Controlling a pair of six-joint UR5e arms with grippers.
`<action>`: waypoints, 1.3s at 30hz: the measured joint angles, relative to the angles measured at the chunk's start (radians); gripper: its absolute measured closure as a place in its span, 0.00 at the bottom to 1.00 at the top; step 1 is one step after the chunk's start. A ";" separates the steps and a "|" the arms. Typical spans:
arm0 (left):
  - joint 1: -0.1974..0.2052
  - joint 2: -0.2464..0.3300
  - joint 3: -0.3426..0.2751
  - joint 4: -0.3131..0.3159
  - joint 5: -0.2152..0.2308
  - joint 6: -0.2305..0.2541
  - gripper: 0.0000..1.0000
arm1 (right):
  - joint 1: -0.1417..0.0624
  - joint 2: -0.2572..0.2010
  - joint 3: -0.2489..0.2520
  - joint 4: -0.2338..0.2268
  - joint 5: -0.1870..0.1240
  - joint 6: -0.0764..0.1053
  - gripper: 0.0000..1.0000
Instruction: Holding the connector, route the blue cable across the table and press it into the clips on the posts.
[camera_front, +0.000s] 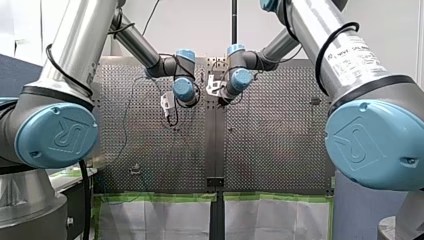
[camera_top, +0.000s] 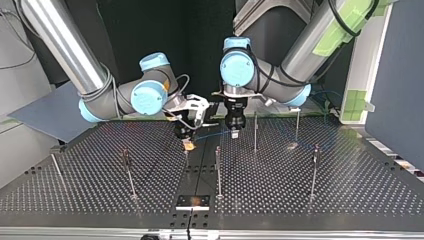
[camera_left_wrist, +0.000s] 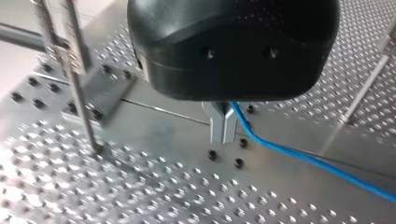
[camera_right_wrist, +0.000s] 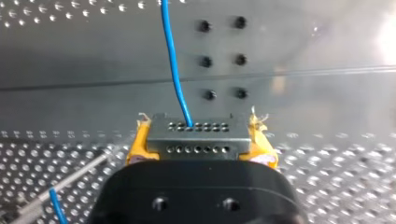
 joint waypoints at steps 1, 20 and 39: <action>-0.002 0.009 0.000 -0.003 0.000 0.001 0.99 | -0.001 -0.009 0.001 0.004 0.000 0.000 1.00; -0.009 0.121 0.012 -0.021 0.000 0.007 0.99 | -0.014 -0.177 0.002 0.043 -0.020 -0.005 1.00; 0.098 0.120 0.060 -0.017 0.127 0.006 0.99 | -0.037 -0.172 0.002 0.041 -0.076 0.001 1.00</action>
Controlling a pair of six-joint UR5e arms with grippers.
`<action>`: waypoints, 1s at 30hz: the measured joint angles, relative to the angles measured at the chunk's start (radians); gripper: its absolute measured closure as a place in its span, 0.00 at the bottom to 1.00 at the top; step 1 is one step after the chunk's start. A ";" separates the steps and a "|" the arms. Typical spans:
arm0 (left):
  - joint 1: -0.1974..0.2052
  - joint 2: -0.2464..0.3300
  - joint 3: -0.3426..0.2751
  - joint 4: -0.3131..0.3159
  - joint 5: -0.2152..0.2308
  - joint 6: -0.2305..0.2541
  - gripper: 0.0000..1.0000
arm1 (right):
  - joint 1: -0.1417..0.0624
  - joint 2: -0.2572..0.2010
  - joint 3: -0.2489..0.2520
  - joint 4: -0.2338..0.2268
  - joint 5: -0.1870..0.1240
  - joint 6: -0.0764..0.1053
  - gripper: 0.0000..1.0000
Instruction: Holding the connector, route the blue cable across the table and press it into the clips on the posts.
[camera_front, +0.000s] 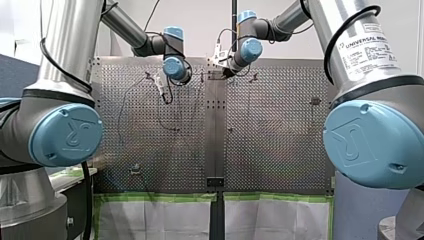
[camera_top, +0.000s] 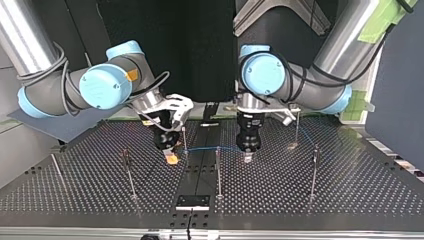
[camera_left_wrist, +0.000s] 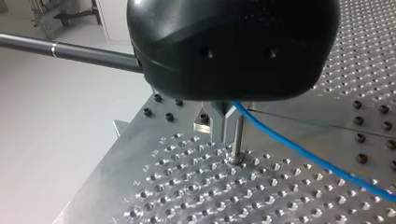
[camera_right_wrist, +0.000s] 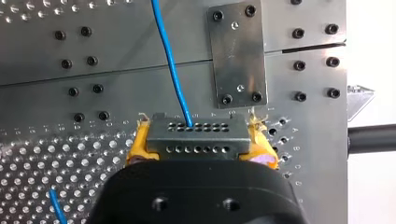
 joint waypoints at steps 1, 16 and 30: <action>0.003 0.000 0.001 0.002 0.008 0.000 0.99 | 0.000 0.001 0.000 -0.001 -0.003 0.000 1.00; 0.030 -0.088 0.062 0.003 0.055 -0.002 0.99 | -0.033 0.035 -0.009 -0.005 -0.026 0.003 1.00; 0.075 -0.139 0.161 -0.014 0.062 -0.001 0.99 | -0.079 0.050 -0.083 -0.004 -0.052 0.020 1.00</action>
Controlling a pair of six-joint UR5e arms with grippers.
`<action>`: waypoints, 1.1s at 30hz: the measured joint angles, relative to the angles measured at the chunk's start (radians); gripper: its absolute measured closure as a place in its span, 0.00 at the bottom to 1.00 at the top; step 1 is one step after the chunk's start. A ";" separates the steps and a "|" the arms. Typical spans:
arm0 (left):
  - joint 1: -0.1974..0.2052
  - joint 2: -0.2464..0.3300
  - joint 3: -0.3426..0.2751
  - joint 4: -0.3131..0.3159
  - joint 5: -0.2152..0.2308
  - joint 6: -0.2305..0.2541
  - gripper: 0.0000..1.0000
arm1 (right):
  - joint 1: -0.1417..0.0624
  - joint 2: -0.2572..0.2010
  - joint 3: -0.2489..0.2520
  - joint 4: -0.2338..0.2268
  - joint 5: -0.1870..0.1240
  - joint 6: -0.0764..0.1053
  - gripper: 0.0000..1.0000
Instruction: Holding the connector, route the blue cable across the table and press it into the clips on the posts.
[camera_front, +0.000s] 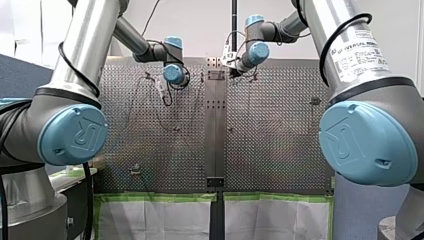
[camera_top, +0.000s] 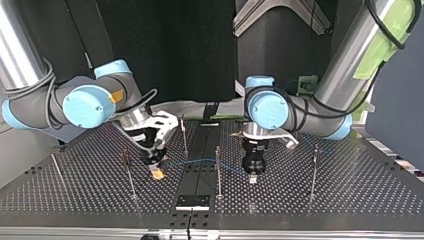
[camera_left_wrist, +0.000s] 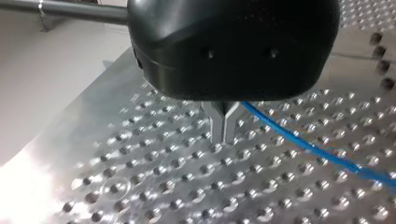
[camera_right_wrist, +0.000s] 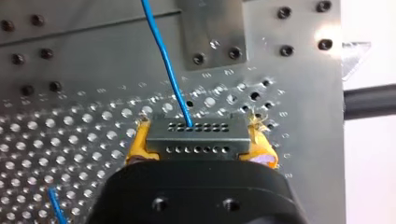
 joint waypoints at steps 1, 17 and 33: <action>0.003 0.000 0.002 0.000 0.003 0.000 0.99 | -0.002 0.000 -0.001 0.000 0.000 0.000 1.00; 0.009 0.000 0.004 -0.038 0.016 0.003 0.45 | -0.017 0.001 -0.003 0.005 -0.001 0.000 1.00; -0.014 0.017 0.001 -0.192 0.013 0.022 0.00 | -0.029 0.002 -0.002 0.011 0.002 -0.001 1.00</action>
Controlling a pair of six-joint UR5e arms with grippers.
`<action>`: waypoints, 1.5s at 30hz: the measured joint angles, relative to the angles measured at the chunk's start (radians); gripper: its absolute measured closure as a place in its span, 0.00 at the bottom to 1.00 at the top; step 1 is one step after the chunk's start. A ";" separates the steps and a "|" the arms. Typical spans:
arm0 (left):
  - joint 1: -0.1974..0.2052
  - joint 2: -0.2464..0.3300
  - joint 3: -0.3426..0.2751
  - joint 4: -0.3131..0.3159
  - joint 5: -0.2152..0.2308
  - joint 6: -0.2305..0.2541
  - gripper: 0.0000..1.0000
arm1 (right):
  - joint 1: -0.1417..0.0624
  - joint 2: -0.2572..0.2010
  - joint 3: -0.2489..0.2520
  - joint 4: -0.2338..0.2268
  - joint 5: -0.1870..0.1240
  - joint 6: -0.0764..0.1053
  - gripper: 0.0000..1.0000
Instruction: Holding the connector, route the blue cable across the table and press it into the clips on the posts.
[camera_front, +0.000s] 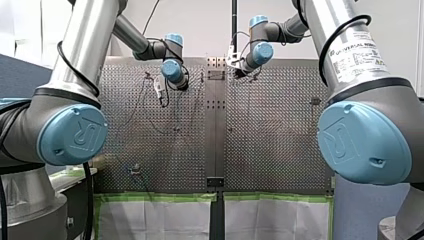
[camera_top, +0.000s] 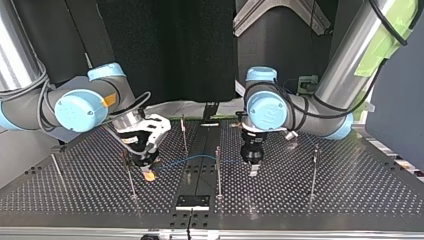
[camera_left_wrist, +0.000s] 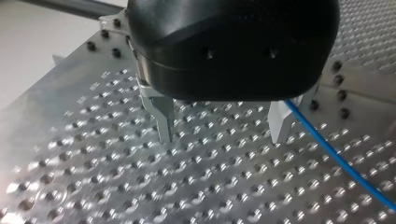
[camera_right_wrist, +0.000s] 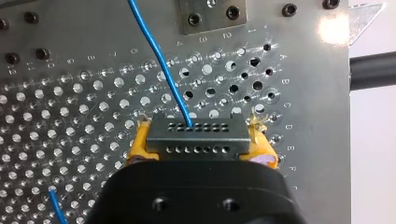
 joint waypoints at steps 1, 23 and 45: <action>-0.003 0.004 -0.003 -0.010 0.000 0.003 0.00 | 0.000 0.000 0.000 0.000 0.000 0.000 1.00; -0.078 0.200 -0.118 -0.081 -0.003 0.010 0.00 | -0.004 0.000 0.000 0.004 0.007 -0.008 1.00; -0.276 0.219 -0.106 -0.041 -0.122 0.029 0.00 | -0.006 0.002 0.000 0.009 0.008 -0.009 1.00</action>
